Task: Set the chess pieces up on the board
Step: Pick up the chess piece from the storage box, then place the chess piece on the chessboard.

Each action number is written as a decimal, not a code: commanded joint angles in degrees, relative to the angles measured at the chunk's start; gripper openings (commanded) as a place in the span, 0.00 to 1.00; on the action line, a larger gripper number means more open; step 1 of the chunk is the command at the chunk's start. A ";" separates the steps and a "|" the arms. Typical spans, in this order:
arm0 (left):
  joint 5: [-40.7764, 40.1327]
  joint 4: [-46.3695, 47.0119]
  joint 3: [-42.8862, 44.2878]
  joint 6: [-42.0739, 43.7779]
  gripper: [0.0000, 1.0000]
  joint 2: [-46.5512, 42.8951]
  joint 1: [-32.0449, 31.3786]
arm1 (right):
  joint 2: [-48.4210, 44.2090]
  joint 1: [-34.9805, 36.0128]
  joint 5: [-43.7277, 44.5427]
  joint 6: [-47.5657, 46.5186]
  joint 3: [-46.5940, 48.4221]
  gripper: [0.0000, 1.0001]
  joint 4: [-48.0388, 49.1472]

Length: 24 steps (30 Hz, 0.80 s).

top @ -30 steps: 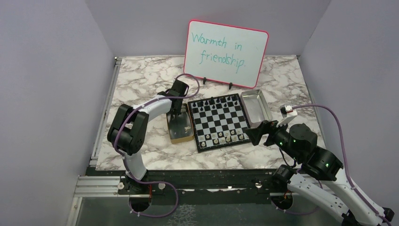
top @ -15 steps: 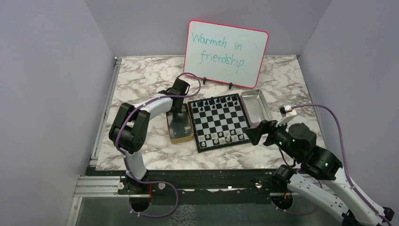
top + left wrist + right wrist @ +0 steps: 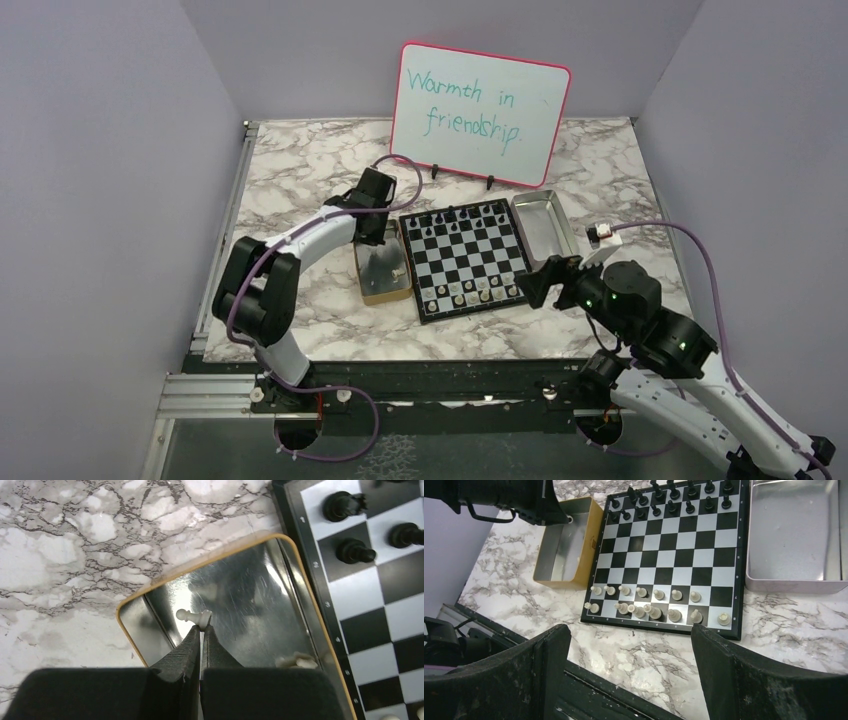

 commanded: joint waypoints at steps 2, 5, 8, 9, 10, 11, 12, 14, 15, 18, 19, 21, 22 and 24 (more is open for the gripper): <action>7.47 0.88 -3.50 3.38 0.00 -6.27 0.00 | 1.00 -0.10 -1.38 3.65 -1.44 1.00 4.16; 8.75 4.43 -6.62 6.10 0.00 -10.78 0.01 | 1.45 -0.03 -1.02 6.06 -1.98 1.00 4.79; 12.15 8.96 -9.71 8.53 0.00 -16.17 0.01 | 2.89 -0.08 -0.26 6.48 -0.84 1.00 3.75; 14.80 10.78 -11.24 11.18 0.00 -17.83 0.01 | 3.72 -0.04 0.58 6.09 0.74 1.00 2.70; 16.45 12.32 -12.17 12.33 0.00 -19.54 0.01 | 4.64 -0.04 1.39 5.44 2.23 1.00 1.66; 17.38 13.57 -12.64 12.99 0.00 -21.12 0.01 | 5.75 -0.06 2.20 4.73 3.91 1.00 0.86; 17.80 14.36 -13.18 13.44 0.00 -22.36 0.01 | 6.93 -0.04 2.92 4.04 5.32 1.00 0.18; 19.61 15.66 -13.78 14.57 0.00 -24.48 0.01 | 8.84 -0.03 3.75 2.64 7.20 1.00 0.27; 20.90 16.55 -14.21 14.94 0.00 -25.62 0.01 | 9.92 -0.03 3.75 1.94 7.60 1.00 0.99; 26.34 21.72 -16.99 16.08 0.00 -29.66 0.01 | 12.99 -0.04 2.98 -0.07 8.51 1.00 3.42; 28.95 23.50 -18.06 17.06 0.00 -30.95 0.00 | 14.39 -0.08 2.27 -0.76 9.09 1.00 4.13; 36.36 27.61 -21.01 20.70 0.00 -34.02 -0.03 | 17.17 -0.04 0.58 -2.01 10.63 0.99 5.36; 40.33 29.86 -22.71 22.78 0.00 -35.62 -0.07 | 18.58 -0.03 -0.34 -2.51 11.33 0.99 6.13; 45.28 34.02 -26.14 25.70 0.00 -38.83 -0.08 | 21.54 -0.04 -2.30 -3.21 13.08 0.98 7.36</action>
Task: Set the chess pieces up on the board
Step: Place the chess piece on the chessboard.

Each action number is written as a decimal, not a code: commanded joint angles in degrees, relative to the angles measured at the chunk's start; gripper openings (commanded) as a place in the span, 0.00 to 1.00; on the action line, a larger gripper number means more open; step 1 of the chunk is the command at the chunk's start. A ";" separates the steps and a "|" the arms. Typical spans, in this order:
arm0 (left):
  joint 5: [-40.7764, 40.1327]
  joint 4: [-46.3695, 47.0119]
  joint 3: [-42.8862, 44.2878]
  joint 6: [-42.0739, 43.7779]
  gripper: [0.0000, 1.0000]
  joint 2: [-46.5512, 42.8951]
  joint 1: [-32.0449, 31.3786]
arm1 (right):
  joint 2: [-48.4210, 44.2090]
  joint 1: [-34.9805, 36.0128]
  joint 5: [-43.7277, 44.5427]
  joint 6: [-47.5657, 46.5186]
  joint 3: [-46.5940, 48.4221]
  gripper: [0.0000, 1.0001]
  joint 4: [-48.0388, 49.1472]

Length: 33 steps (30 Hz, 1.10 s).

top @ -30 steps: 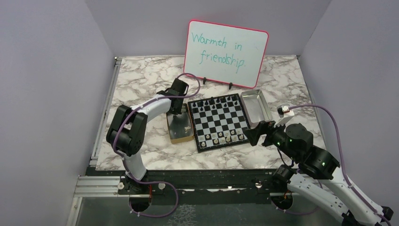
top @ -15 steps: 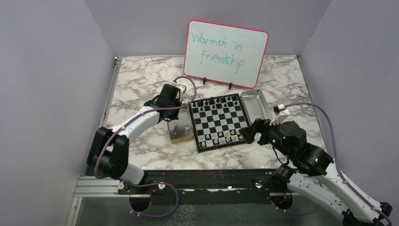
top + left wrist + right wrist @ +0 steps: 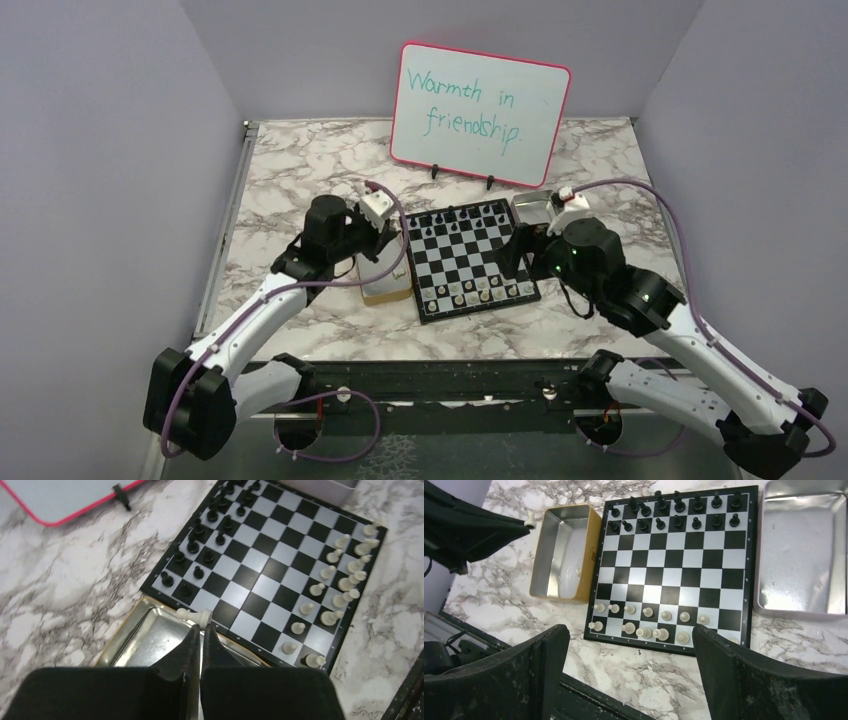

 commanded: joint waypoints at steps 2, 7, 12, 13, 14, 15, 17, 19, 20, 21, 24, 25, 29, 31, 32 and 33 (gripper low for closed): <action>20.22 13.63 -7.91 11.30 0.00 -8.55 -0.08 | 7.28 -0.05 -6.08 -3.90 5.69 0.96 5.34; 26.01 9.07 -8.10 20.56 0.00 -9.48 -0.08 | 14.33 -0.91 -14.05 -6.56 11.77 0.85 6.40; 31.99 6.47 -9.11 27.55 0.00 -9.64 -0.17 | 21.45 -3.25 -27.14 -7.29 17.38 0.67 6.66; 32.43 6.64 -9.48 28.32 0.00 -9.76 -0.17 | 22.69 -3.89 -29.55 -7.09 17.97 0.62 6.84; 32.79 6.66 -9.83 28.93 0.00 -9.82 -0.17 | 23.85 -4.53 -31.78 -6.80 18.58 0.56 7.01; 33.03 6.62 -10.00 29.68 0.00 -9.82 -0.17 | 25.11 -5.24 -34.25 -6.45 19.09 0.51 7.22; 33.51 6.67 -10.26 30.76 0.00 -9.63 -0.17 | 27.54 -6.76 -39.87 -5.57 19.75 0.41 8.33; 33.88 6.66 -10.36 31.59 0.00 -9.46 -0.17 | 30.15 -8.28 -46.57 -4.30 20.17 0.38 9.91; 34.07 6.59 -10.38 31.99 0.00 -9.40 -0.17 | 31.69 -8.76 -49.93 -3.72 20.54 0.38 10.66; 34.16 6.57 -10.40 32.27 0.00 -9.45 -0.17 | 33.40 -9.07 -52.83 -3.37 21.17 0.38 10.98; 34.25 6.51 -10.33 32.69 0.00 -9.11 -0.17 | 39.59 -9.24 -57.51 -3.44 24.48 0.38 9.38; 34.21 6.51 -10.35 32.80 0.00 -9.10 -0.17 | 41.18 -9.26 -58.03 -3.41 25.55 0.38 8.85; 34.15 6.40 -10.66 33.21 0.00 -9.27 -0.17 | 46.68 -9.25 -60.55 -3.61 28.35 0.38 7.80; 33.96 6.43 -10.79 33.48 0.00 -9.34 -0.17 | 48.94 -9.26 -60.81 -4.38 29.74 0.38 6.39; 33.90 6.39 -10.80 33.51 0.00 -9.33 -0.17 | 49.86 -9.21 -61.06 -4.69 30.34 0.38 5.89; 33.89 6.42 -10.84 33.60 0.00 -9.32 -0.17 | 50.86 -9.26 -61.45 -4.94 30.82 0.38 5.48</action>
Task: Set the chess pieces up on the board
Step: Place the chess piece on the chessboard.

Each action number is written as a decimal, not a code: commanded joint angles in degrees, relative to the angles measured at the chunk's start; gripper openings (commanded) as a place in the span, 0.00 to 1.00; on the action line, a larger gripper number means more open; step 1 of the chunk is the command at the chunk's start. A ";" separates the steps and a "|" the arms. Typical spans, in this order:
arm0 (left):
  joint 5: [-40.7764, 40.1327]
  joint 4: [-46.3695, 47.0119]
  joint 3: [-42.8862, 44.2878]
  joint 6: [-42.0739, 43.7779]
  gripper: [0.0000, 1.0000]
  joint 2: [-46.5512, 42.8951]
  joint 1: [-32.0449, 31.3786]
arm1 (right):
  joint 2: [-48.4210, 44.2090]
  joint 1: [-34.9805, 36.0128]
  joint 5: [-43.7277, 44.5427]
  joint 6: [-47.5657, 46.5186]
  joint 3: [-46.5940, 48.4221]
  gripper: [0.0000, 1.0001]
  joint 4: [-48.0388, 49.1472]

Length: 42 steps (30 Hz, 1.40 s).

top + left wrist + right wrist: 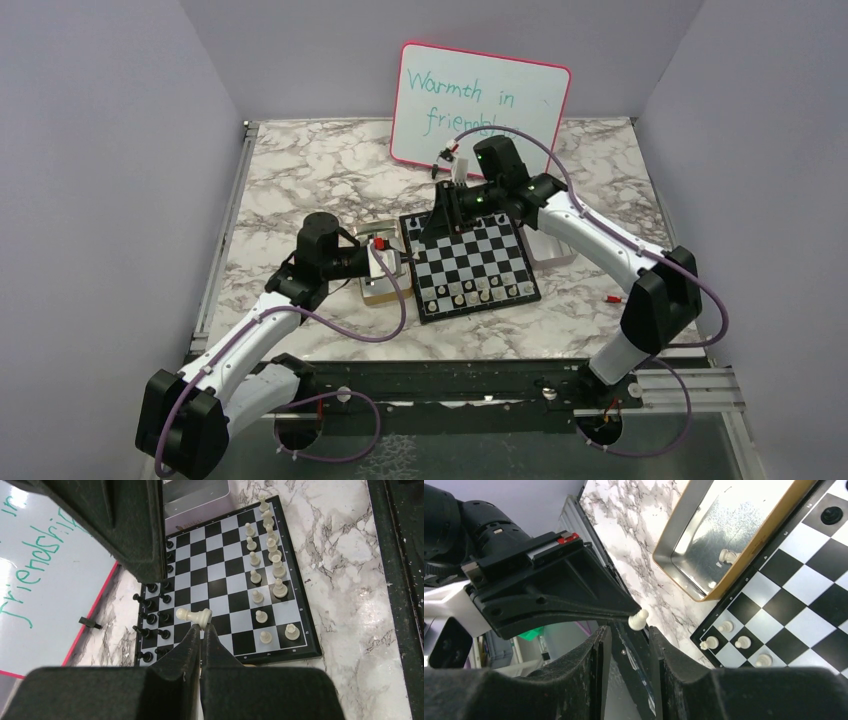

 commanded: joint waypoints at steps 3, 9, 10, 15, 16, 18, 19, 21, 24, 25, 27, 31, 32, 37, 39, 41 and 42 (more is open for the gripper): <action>2.59 -0.15 -0.96 2.05 0.00 -0.14 -0.14 | 5.10 -0.11 -7.13 -1.21 4.01 0.38 -1.99; 2.69 -0.18 -1.07 2.28 0.00 -0.10 -0.15 | 7.68 -0.11 -9.30 -1.20 4.17 0.37 -2.13; 2.68 -0.16 -1.09 2.28 0.00 -0.13 -0.21 | 8.04 -0.08 -9.57 -1.20 4.30 0.37 -2.21; 2.72 -0.15 -1.09 2.41 0.00 0.08 -0.23 | 8.99 -0.08 -10.99 -1.46 3.95 0.35 -2.18; 2.72 -0.15 -1.13 2.41 0.00 0.08 -0.23 | 9.06 -0.09 -11.07 -1.46 3.78 0.34 -2.14; 2.80 -0.16 -1.09 2.35 0.00 0.08 -0.23 | 9.19 -0.05 -11.50 -1.46 3.56 0.32 -1.91; 2.80 -0.15 -1.10 2.43 0.00 0.07 -0.23 | 9.27 -0.10 -11.70 -1.46 3.39 0.32 -1.71; 2.80 -0.15 -1.13 2.44 0.00 -0.04 -0.23 | 9.43 -0.10 -11.90 -1.25 3.18 0.32 -1.36; 3.01 -0.16 -1.18 2.56 0.00 -0.04 -0.23 | 9.85 -0.04 -12.01 -0.86 3.26 0.32 -1.05; 3.03 -0.15 -1.16 2.56 0.00 -0.09 -0.23 | 9.97 -0.05 -12.14 -0.78 3.34 0.32 -1.07; 2.98 -0.15 -1.22 2.66 0.00 -0.05 -0.23 | 10.15 -0.11 -12.16 -0.76 3.31 0.31 -1.07; 3.07 -0.16 -1.26 2.77 0.00 -0.10 -0.23 | 10.32 -0.11 -12.37 -0.63 3.32 0.30 -0.65; 3.14 -0.15 -1.28 2.78 0.00 -0.02 -0.23 | 10.40 -0.11 -12.46 -0.54 3.35 0.30 -0.54; 3.24 -0.15 -1.29 2.94 0.00 0.09 -0.23 | 11.03 -0.11 -13.10 0.08 3.04 0.28 0.46; 3.25 -0.15 -1.33 2.97 0.00 0.08 -0.23 | 11.13 -0.05 -13.39 0.44 2.62 0.27 1.22; 3.32 -0.15 -1.22 2.71 0.00 0.21 -0.23 | 11.09 -0.08 -13.59 0.68 2.40 0.27 1.62; 3.33 -0.15 -1.19 2.68 0.00 0.44 -0.23 | 11.05 -0.06 -13.60 0.84 2.34 0.27 1.94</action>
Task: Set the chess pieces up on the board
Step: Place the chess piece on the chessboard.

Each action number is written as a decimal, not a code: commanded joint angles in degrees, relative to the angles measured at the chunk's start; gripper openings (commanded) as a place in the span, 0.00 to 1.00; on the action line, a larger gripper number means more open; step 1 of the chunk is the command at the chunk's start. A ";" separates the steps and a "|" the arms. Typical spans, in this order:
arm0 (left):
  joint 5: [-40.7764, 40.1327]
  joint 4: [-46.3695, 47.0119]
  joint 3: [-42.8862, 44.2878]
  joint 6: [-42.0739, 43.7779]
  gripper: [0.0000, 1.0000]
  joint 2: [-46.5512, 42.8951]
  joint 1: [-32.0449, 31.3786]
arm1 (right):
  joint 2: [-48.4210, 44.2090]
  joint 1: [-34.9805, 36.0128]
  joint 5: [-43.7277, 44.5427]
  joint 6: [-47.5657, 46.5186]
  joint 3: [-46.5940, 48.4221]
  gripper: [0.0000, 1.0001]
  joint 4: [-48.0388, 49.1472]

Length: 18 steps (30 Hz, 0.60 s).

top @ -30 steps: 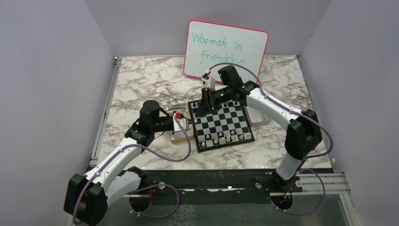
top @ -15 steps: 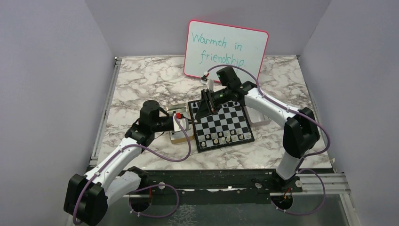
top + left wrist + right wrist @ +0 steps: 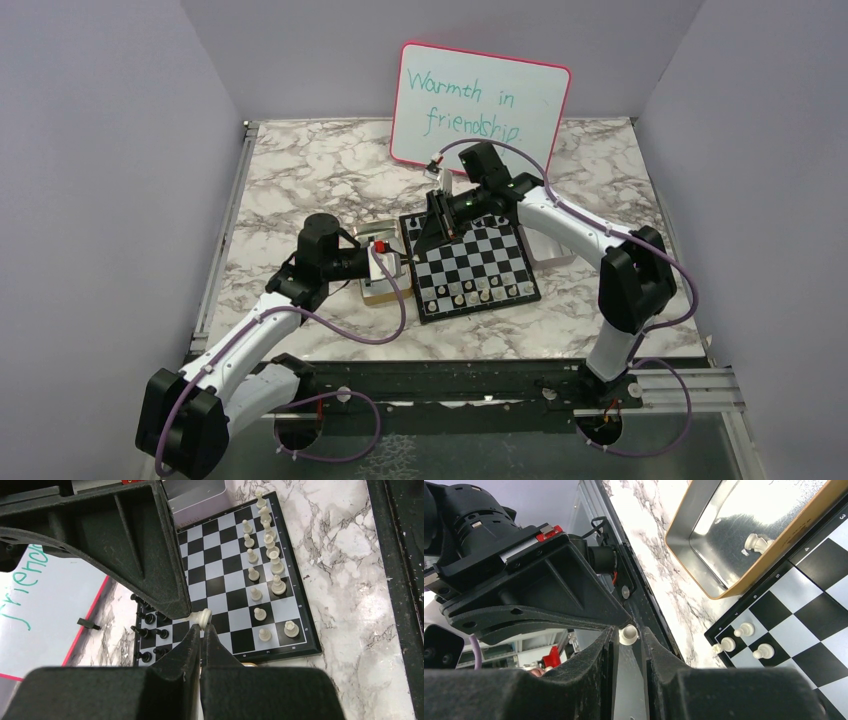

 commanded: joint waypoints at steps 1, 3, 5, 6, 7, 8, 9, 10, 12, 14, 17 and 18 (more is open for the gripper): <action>2.90 -0.11 -0.61 0.92 0.00 0.46 -0.23 | 0.75 -0.10 -2.78 1.33 -0.21 0.27 2.27; 3.02 -0.13 -0.56 0.92 0.00 0.71 -0.23 | 0.70 -0.11 -3.22 1.59 -0.41 0.27 2.80; 2.82 -0.13 -0.49 1.09 0.00 0.78 -0.23 | 0.53 -0.10 -3.48 1.53 -0.92 0.27 3.06; 2.67 -0.13 -0.43 1.13 0.00 0.88 -0.23 | 0.42 -0.11 -3.60 1.43 -1.21 0.26 3.06; 2.68 -0.21 -0.39 1.21 0.00 0.90 -0.23 | 0.27 -0.11 -3.58 1.34 -1.49 0.25 3.11; 2.63 -0.22 -0.43 1.35 0.00 0.81 -0.23 | 0.27 -0.11 -3.56 1.26 -1.76 0.25 3.04; 2.57 -0.22 -0.39 1.35 0.00 0.77 -0.23 | 0.35 -0.11 -3.71 1.24 -1.94 0.26 2.97; 2.52 -0.30 -0.41 1.41 0.00 0.74 -0.23 | 0.46 -0.11 -4.04 1.17 -2.01 0.27 2.99; 2.34 -0.36 -0.47 1.51 0.00 0.89 -0.23 | 0.78 -0.11 -4.40 1.08 -2.02 0.28 2.83; 2.36 -0.44 -0.52 1.70 0.00 0.95 -0.23 | 0.91 -0.06 -4.23 0.98 -1.87 0.27 2.82; 2.30 -0.52 -0.59 1.85 0.00 0.80 -0.23 | 0.69 -0.11 -4.26 1.24 -2.05 0.22 3.94; 2.31 -0.56 -0.63 1.92 0.00 0.66 -0.23 | 0.54 -0.08 -4.31 1.48 -2.29 0.21 4.52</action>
